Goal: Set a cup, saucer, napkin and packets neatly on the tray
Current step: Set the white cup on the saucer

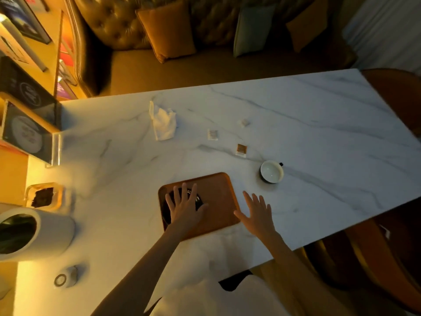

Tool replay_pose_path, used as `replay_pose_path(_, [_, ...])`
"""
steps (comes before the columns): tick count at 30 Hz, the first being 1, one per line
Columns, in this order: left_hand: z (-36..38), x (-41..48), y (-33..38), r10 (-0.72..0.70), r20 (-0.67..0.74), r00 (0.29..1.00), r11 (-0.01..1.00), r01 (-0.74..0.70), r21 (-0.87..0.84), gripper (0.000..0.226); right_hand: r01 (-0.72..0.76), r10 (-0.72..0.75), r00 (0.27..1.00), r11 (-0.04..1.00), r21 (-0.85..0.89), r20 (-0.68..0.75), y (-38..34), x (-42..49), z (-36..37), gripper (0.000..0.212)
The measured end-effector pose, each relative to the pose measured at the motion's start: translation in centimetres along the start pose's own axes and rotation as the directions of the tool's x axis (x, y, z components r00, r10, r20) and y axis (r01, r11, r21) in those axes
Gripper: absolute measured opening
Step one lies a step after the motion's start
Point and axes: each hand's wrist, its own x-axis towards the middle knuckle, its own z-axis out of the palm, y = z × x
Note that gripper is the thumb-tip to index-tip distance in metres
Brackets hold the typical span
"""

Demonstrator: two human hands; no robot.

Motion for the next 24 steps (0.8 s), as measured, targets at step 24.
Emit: replay_pose_path(24, [4.2,16.8,25.5,-0.005,0.399,0.917,0.946,0.133,-0.296,0.063,-0.394,0.209,0.911,0.699,0.597,0.356,18.3,16.7,-6.6,0.07])
